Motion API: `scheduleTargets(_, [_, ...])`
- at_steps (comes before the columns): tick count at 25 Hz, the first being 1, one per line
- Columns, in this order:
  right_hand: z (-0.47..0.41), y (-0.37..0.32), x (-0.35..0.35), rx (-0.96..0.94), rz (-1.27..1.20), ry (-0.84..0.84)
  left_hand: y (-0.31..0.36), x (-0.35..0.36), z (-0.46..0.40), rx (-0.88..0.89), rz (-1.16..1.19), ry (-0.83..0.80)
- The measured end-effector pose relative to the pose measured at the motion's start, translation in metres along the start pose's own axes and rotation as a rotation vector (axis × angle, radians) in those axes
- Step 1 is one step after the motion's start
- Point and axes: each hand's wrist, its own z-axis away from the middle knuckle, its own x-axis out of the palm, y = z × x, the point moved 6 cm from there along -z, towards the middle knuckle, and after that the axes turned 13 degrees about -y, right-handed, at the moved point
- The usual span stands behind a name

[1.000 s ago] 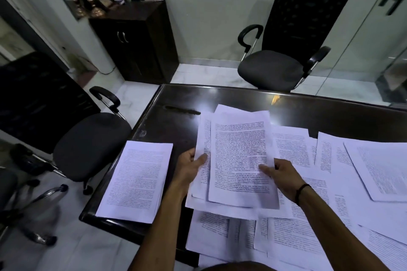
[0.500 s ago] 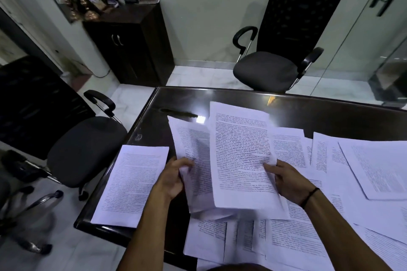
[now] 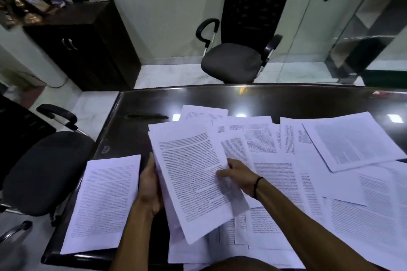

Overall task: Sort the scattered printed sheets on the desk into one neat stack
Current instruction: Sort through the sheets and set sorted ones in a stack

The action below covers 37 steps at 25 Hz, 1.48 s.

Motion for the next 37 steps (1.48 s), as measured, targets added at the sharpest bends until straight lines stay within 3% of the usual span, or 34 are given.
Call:
scheduleTargets(2, [-0.006, 0.012, 0.007, 0.016, 0.036, -0.007, -0.008, -0.008, -0.005, -0.039, -0.153, -0.031])
scheduleTargets(4, [-0.01, 0.025, 0.008, 0.008, 0.072, 0.019, -0.022, -0.03, -0.016, -0.067, -0.367, 0.092])
scheduleTargets(6, [-0.014, 0.037, 0.001, 0.019, 0.21, 0.09, -0.032, -0.049, -0.018, -0.049, -0.428, 0.242])
scheduleTargets(9, [-0.009, 0.048, -0.03, 0.077, 0.399, 0.351, -0.033, -0.063, -0.018, -0.034, -0.421, 0.358])
scheduleTargets(11, [0.006, 0.052, -0.055, 0.244, 0.597, 0.586, -0.026, -0.069, -0.018, -0.036, -0.439, 0.376])
scheduleTargets(13, [0.017, 0.06, -0.071, 0.391, 0.67, 0.659, -0.014, -0.073, -0.017, -0.02, -0.48, 0.376])
scheduleTargets(18, [0.014, 0.08, -0.089, 0.411, 0.528, 0.522, 0.003, -0.072, -0.019, 0.01, -0.524, 0.354])
scheduleTargets(22, [0.012, 0.062, -0.081, 0.403, 0.635, 0.573, 0.001, -0.067, -0.013, 0.007, -0.491, 0.368])
scheduleTargets(26, [0.001, 0.051, -0.067, 0.388, 0.585, 0.536, 0.011, -0.069, -0.002, 0.052, -0.506, 0.374])
scheduleTargets(31, [0.002, 0.033, -0.071, 0.23, 0.707, 0.491, 0.036, -0.088, 0.016, 0.133, -0.626, 0.453])
scheduleTargets(37, [0.029, 0.026, -0.092, 0.011, 0.226, 0.391, 0.07, -0.086, 0.035, 0.19, -0.961, 0.617])
